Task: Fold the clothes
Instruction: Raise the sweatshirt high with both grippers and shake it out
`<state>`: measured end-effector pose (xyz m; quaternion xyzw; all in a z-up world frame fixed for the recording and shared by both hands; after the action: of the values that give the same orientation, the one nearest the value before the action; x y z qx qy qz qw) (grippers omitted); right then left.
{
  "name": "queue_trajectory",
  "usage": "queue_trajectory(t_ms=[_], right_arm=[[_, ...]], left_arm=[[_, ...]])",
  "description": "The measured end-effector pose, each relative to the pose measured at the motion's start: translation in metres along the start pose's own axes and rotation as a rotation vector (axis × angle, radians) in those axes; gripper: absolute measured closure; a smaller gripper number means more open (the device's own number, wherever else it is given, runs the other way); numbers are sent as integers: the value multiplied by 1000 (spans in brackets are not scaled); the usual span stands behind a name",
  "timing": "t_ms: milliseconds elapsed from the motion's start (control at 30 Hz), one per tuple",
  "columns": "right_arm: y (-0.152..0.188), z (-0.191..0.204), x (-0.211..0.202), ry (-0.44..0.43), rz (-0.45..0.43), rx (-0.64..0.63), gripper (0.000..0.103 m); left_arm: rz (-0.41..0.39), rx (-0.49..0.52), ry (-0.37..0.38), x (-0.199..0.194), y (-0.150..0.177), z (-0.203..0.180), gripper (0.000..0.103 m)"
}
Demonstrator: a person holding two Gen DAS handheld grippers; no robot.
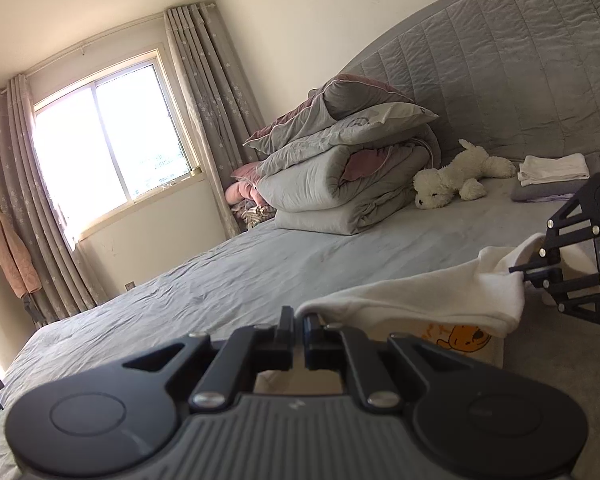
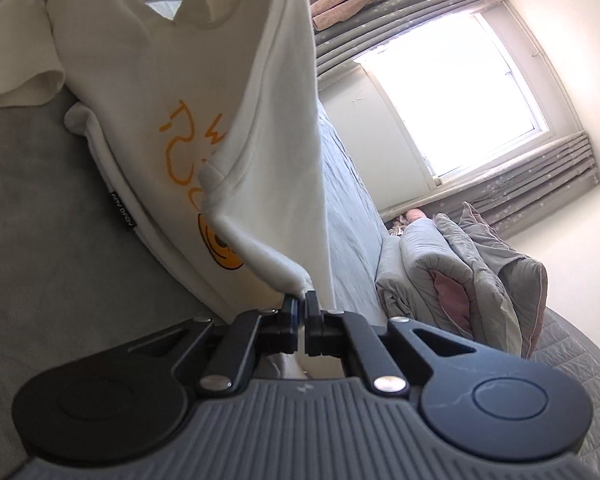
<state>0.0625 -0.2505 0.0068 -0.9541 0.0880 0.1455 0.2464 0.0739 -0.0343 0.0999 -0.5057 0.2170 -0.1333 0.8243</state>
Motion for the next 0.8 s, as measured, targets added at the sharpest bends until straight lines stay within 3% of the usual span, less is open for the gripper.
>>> queue_trajectory(t_ms=[333,800], right_arm=[[-6,-54,-22,330,-43,211,102],[-50,-106,-136,728,-271,417,103]], left_arm=[[-63,15,-48,-30,-11,3,98],[-262,-110,-125,-138,-74,23,98]])
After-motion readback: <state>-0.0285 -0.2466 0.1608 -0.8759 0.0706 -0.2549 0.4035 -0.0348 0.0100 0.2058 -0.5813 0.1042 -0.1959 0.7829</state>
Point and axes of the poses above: each gripper's, at about its wrist camera, not at the fingertips, and x roughly the way its jaws point, z to its left, y to its underside, the point moved 8 cm from there along x, roughly the way its jaws point, and after that the axes turned 1 degree about -y, right-handed, at the moved point
